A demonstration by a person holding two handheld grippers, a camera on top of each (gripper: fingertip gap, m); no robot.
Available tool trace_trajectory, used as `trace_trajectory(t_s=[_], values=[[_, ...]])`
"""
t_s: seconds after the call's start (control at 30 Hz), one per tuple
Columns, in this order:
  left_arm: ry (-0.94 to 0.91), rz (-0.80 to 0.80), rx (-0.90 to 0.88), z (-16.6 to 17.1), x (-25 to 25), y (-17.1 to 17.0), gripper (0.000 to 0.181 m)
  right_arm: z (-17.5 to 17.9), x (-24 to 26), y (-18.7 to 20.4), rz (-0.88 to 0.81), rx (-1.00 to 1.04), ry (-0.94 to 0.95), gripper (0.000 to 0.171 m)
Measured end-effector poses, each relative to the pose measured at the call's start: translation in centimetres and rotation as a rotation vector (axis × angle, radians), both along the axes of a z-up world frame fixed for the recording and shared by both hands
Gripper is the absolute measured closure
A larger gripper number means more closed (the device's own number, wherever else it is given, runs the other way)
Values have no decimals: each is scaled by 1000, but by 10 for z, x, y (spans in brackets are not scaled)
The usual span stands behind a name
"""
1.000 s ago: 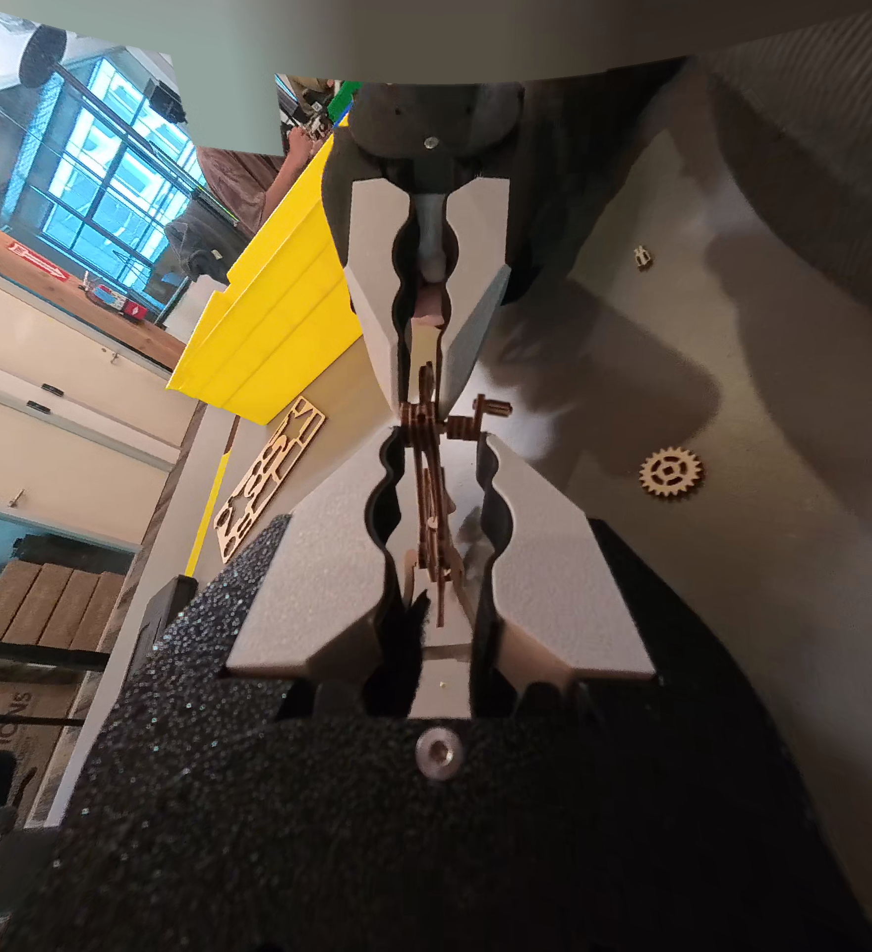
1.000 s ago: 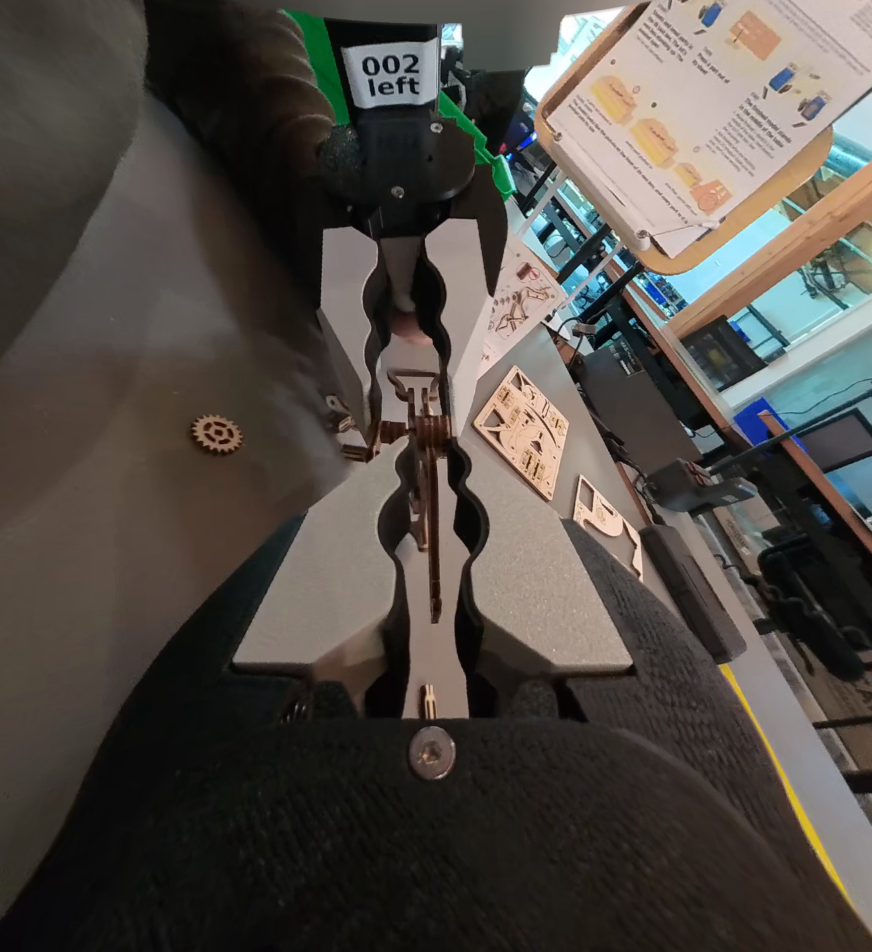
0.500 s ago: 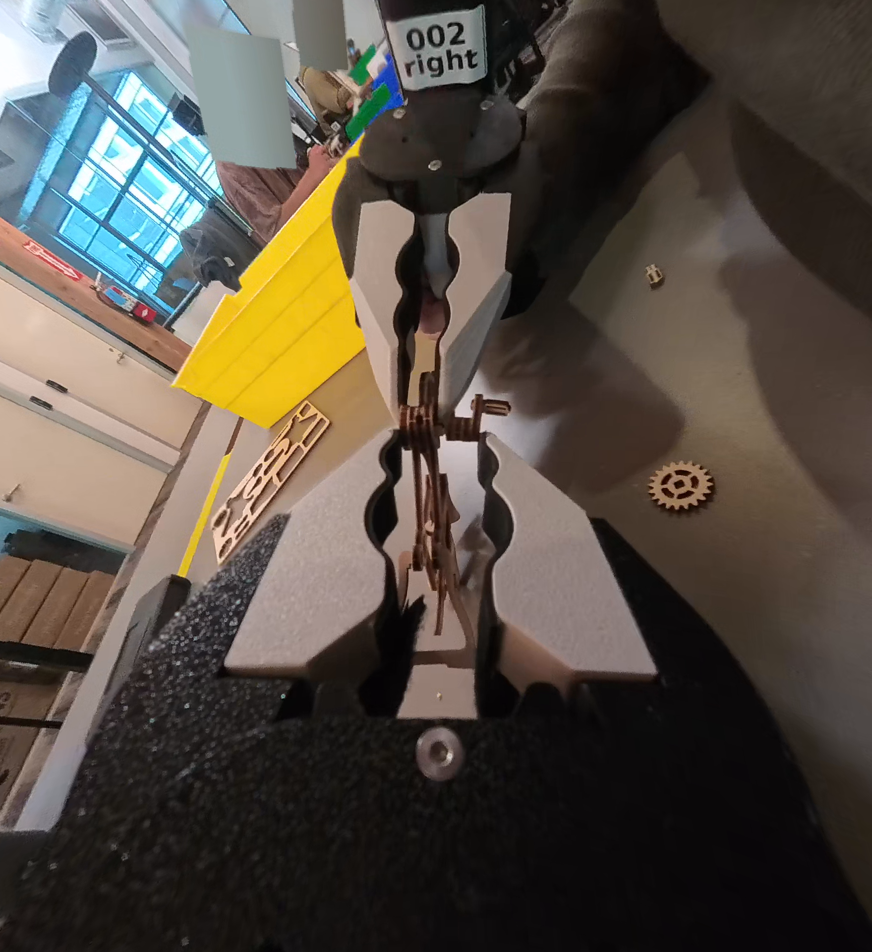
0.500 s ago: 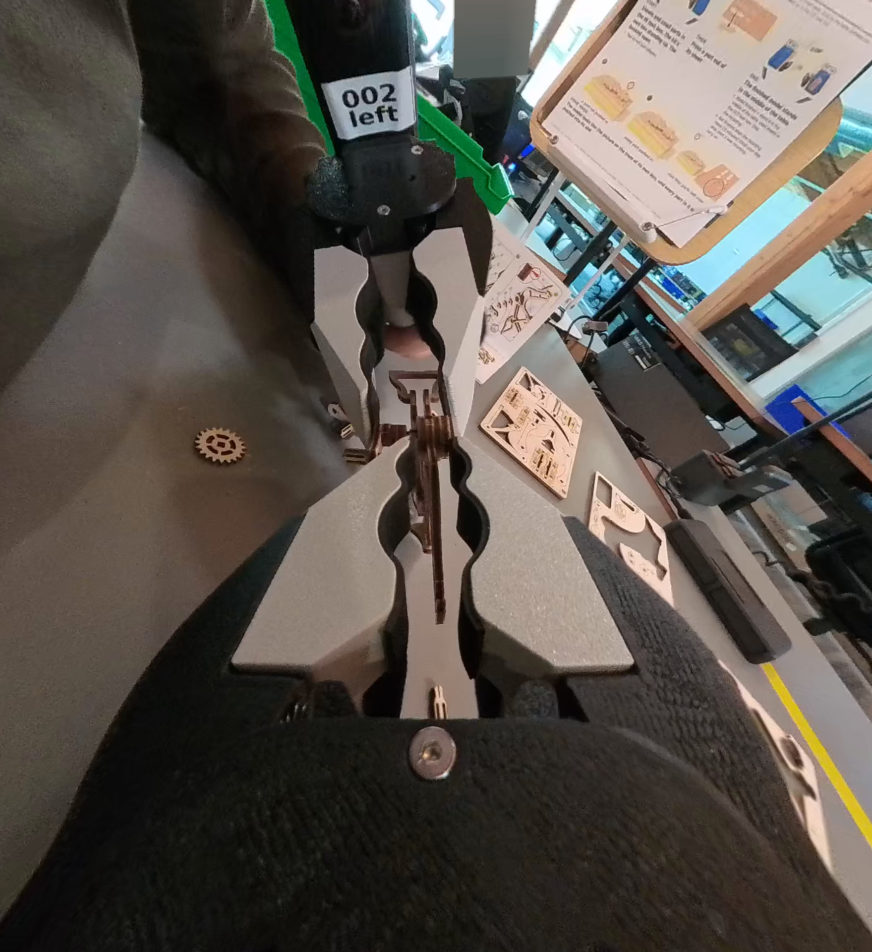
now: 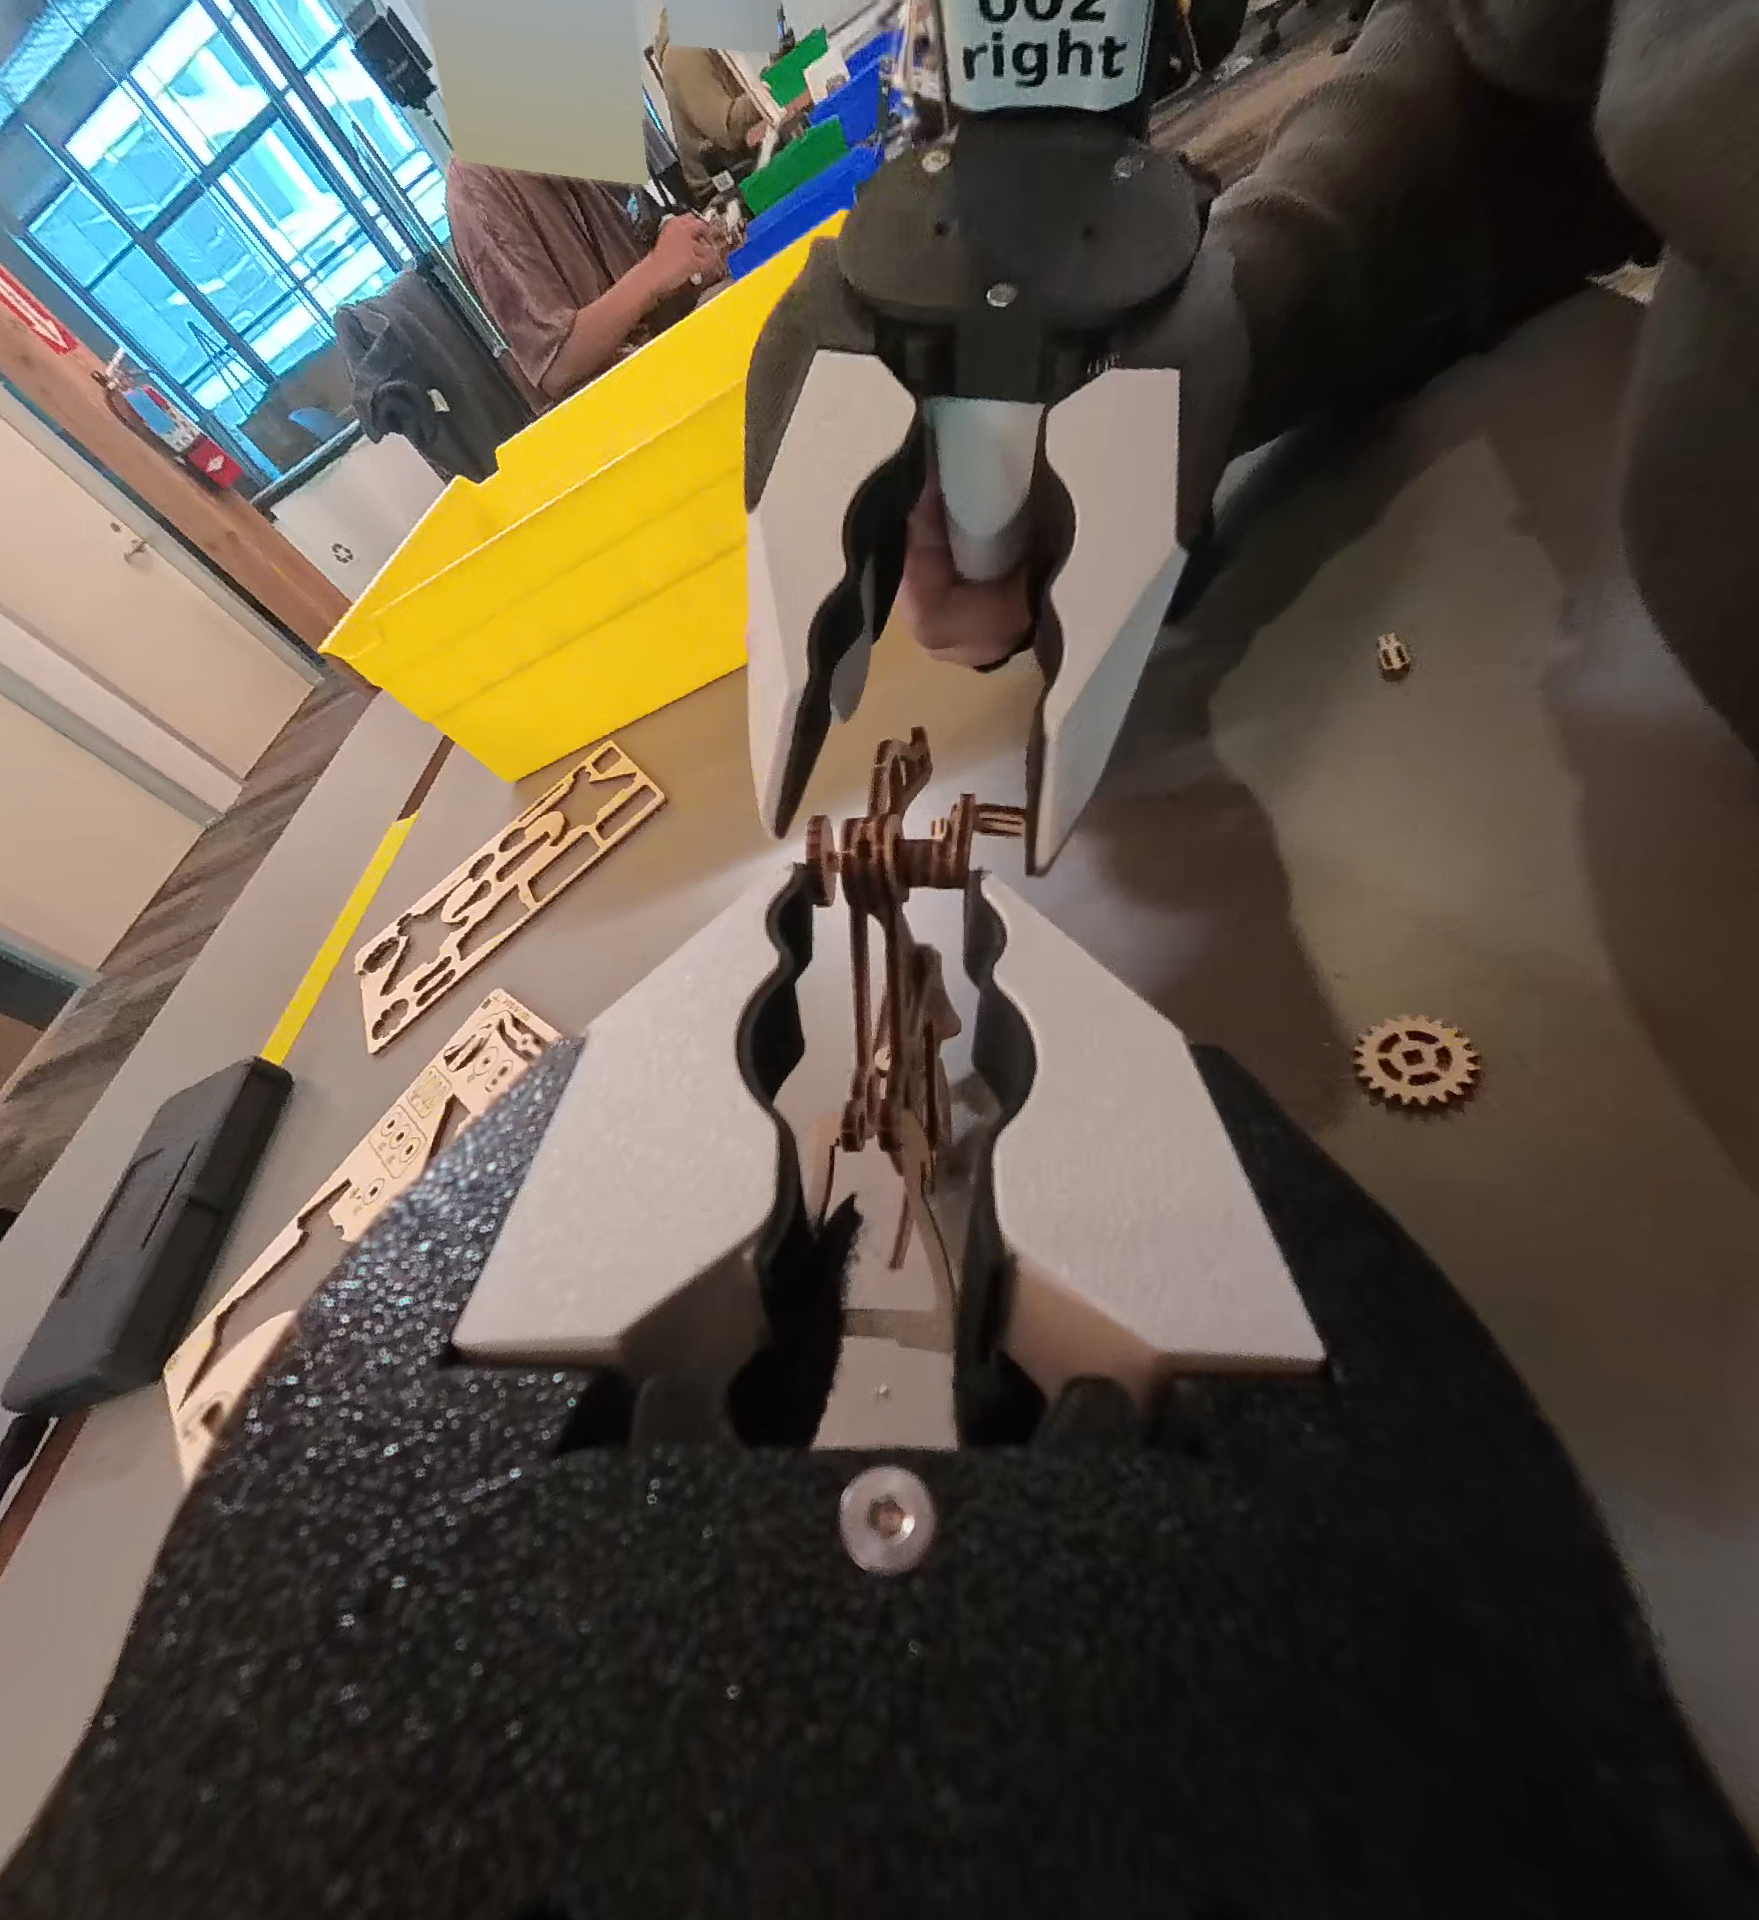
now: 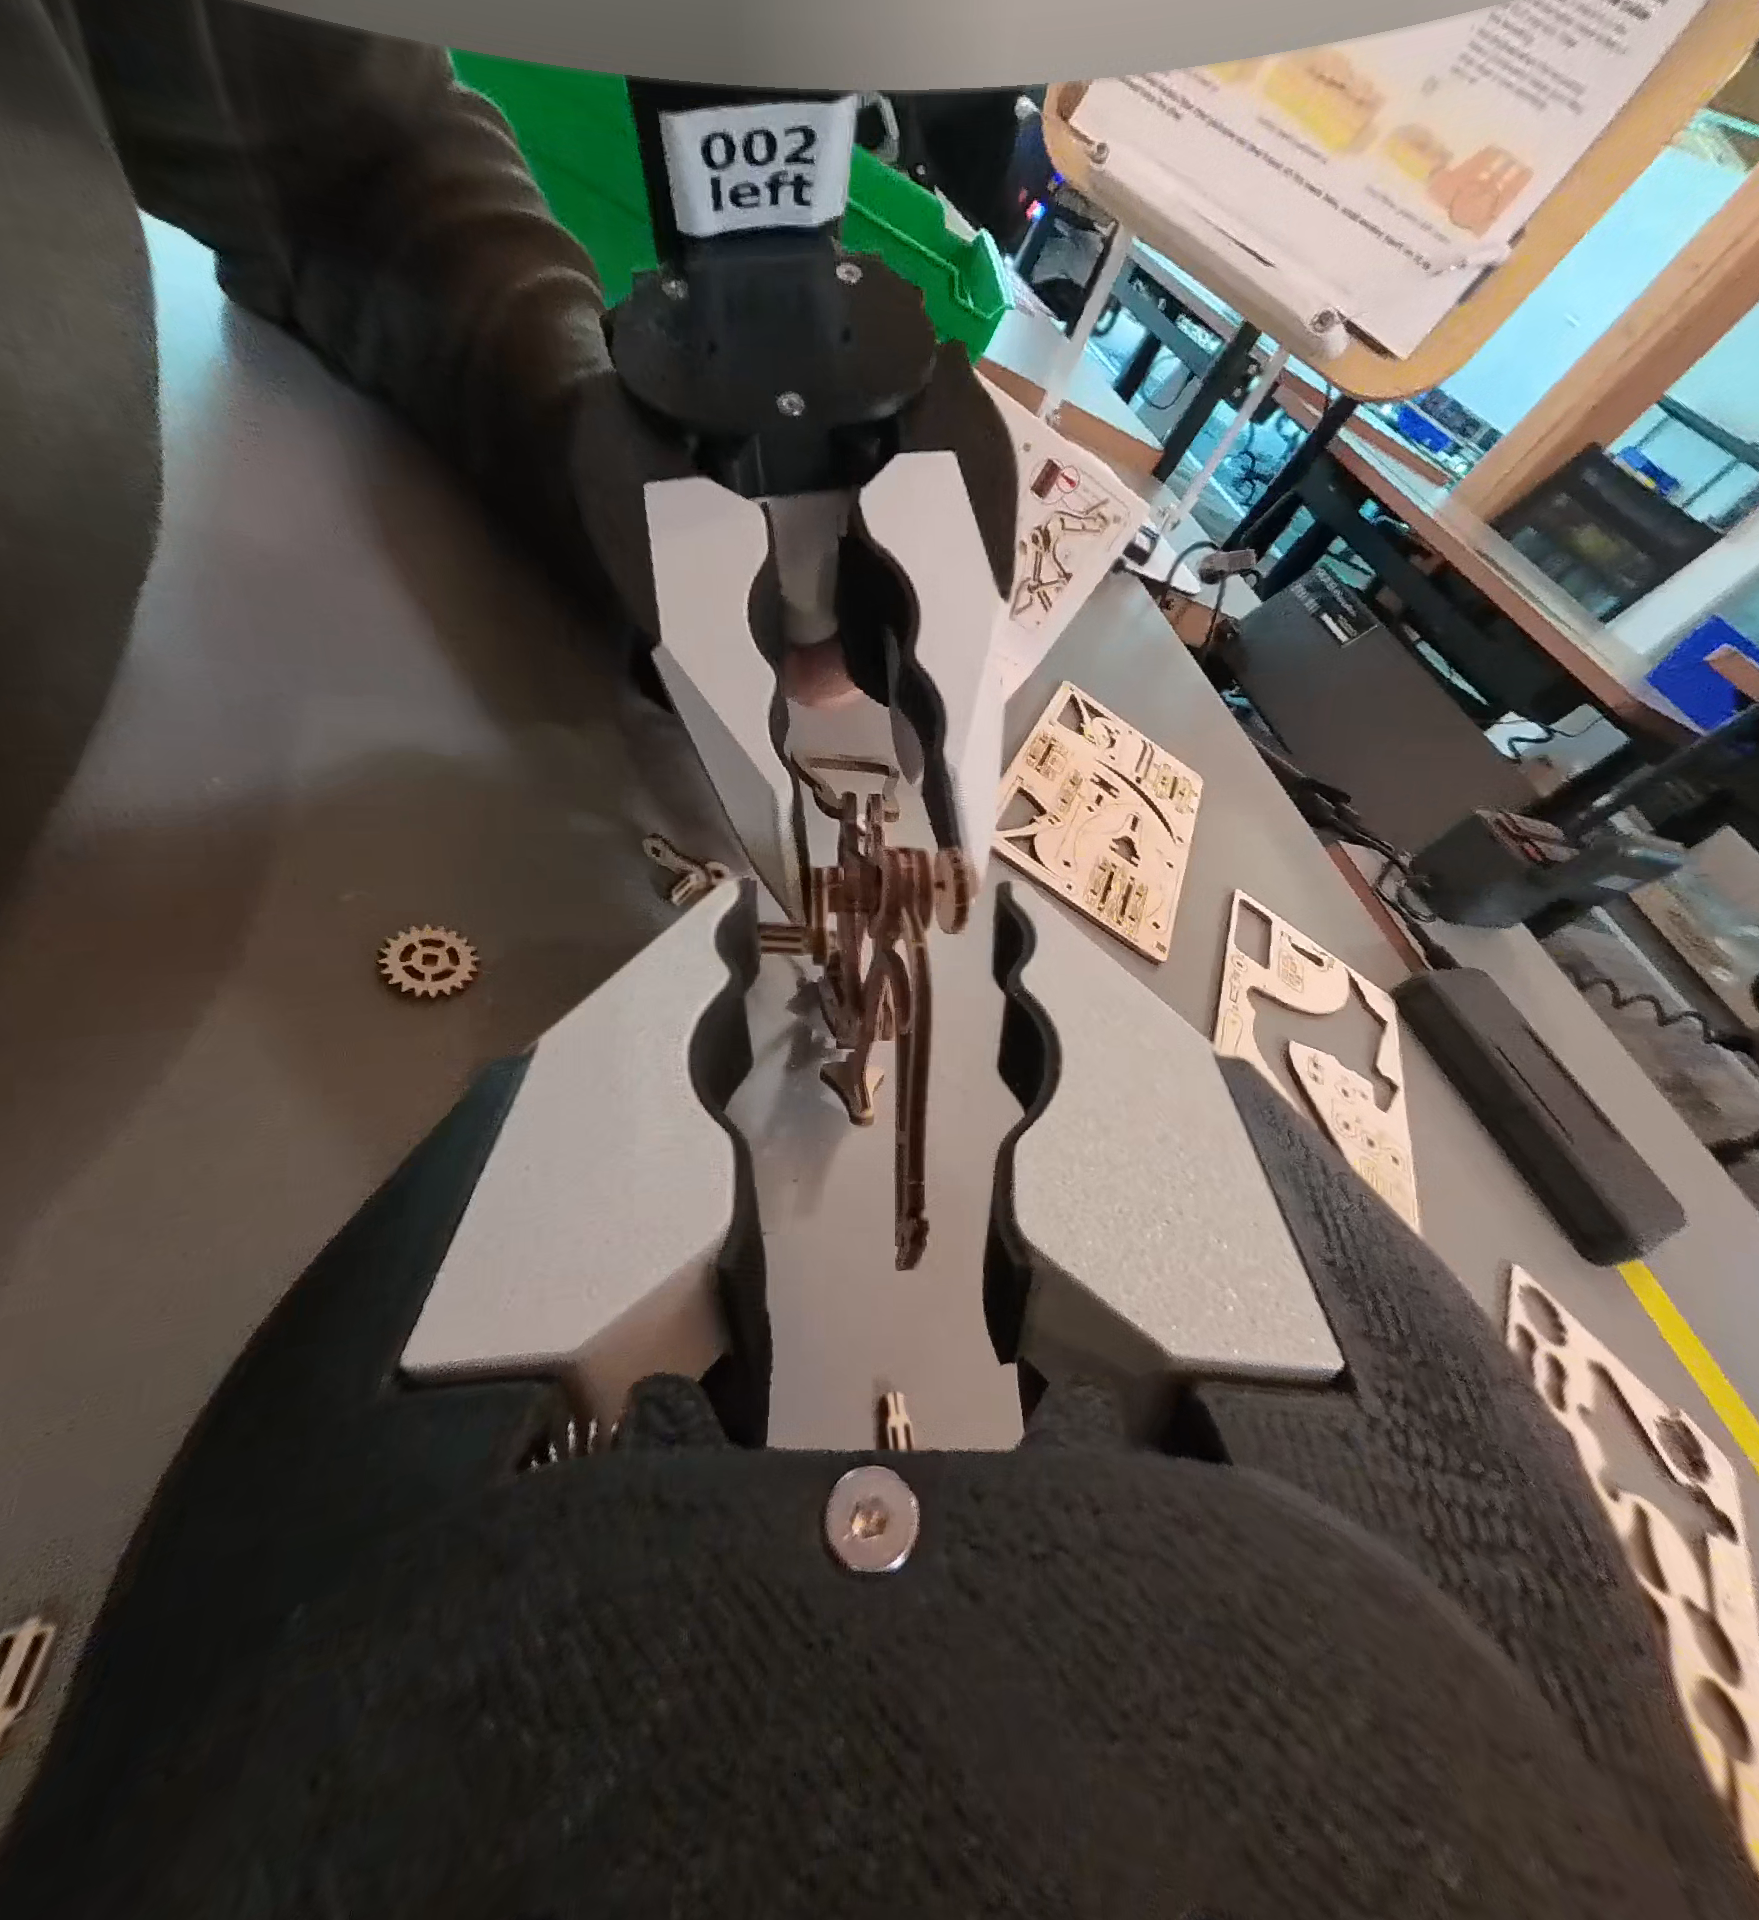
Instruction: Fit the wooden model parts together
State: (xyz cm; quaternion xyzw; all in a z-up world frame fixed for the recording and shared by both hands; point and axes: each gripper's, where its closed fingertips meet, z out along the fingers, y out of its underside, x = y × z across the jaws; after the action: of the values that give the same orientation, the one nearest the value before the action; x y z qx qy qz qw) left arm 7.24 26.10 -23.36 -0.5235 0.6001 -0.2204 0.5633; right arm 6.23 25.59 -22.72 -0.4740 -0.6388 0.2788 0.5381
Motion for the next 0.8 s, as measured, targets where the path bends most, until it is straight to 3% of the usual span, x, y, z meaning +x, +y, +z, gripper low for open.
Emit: trace_trajectory(t_s=[0.6,0.67,0.8], values=[[-11,-21,-35,0,-1,-1,155,-2,-2,-1,-9,-80,-16,133],[-11,-36,-33,0,0,-4,155,0,-2,0,-14,-83,-1,144],[-12,-25,-38,-1,0,-2,155,-1,-1,1,-17,-84,6,144]])
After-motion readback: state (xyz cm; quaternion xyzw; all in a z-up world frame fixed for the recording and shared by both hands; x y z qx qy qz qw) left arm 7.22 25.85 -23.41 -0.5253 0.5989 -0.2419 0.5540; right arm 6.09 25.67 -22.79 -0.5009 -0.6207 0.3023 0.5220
